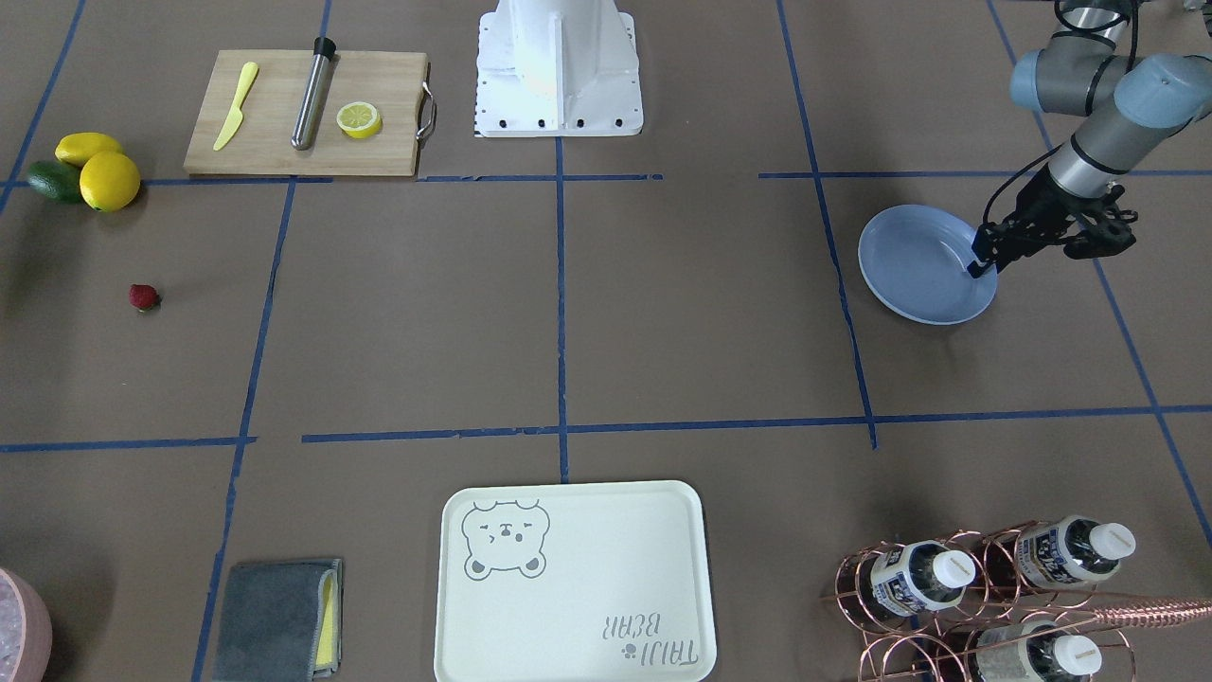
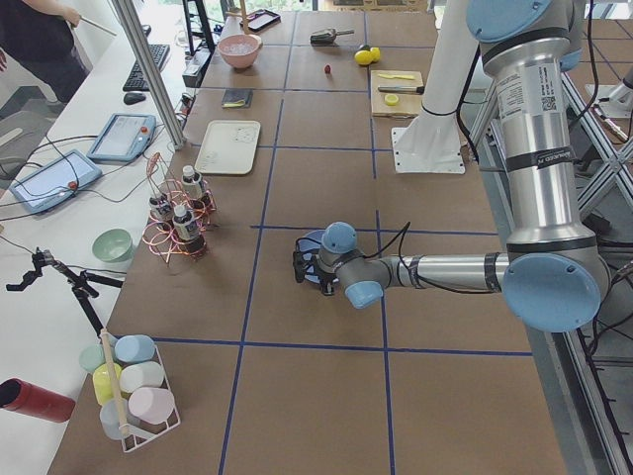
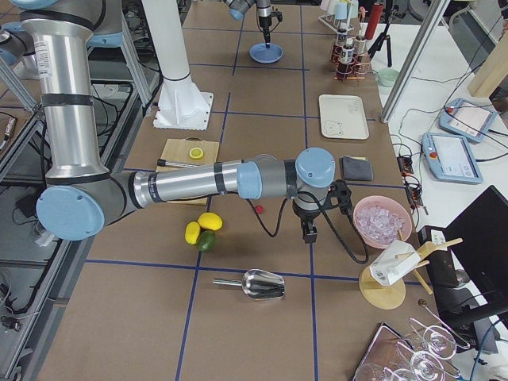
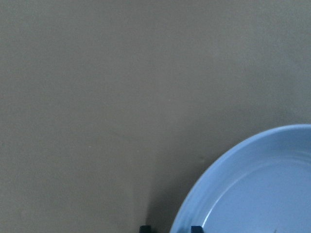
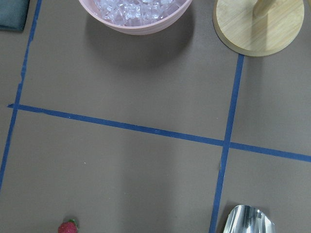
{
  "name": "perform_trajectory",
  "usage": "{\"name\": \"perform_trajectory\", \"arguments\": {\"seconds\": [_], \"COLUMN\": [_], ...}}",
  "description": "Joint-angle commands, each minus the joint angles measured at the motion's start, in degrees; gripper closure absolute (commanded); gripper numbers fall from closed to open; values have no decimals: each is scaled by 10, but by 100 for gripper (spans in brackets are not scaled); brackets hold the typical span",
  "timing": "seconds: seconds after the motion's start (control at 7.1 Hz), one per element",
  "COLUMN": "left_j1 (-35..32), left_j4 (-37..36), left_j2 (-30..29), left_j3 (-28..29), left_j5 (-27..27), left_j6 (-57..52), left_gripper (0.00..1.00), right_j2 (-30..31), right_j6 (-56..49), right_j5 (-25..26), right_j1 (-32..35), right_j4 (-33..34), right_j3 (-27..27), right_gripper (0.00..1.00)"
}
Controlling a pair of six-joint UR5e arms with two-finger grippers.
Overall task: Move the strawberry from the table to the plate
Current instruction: 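Lower the left gripper and grasp the light blue plate's rim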
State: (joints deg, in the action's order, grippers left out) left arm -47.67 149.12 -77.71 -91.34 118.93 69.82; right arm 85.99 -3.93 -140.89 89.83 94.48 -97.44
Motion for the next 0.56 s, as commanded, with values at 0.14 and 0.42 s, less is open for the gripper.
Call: {"name": "perform_trajectory", "arguments": {"seconds": [0.14,0.42], "left_j1": [-3,-42], "left_j4": [-2,-4], "left_j2": [7,32], "left_j3": [-25,-69], "left_j5": [8,45], "left_j6": [0,-8], "left_gripper": [100,100], "right_j2": [0,0], "right_j6": [1,15], "right_j5": [0,0], "right_j1": [0,0], "right_j4": [0,0], "right_j3": [0,-10], "right_gripper": [0,0]}}
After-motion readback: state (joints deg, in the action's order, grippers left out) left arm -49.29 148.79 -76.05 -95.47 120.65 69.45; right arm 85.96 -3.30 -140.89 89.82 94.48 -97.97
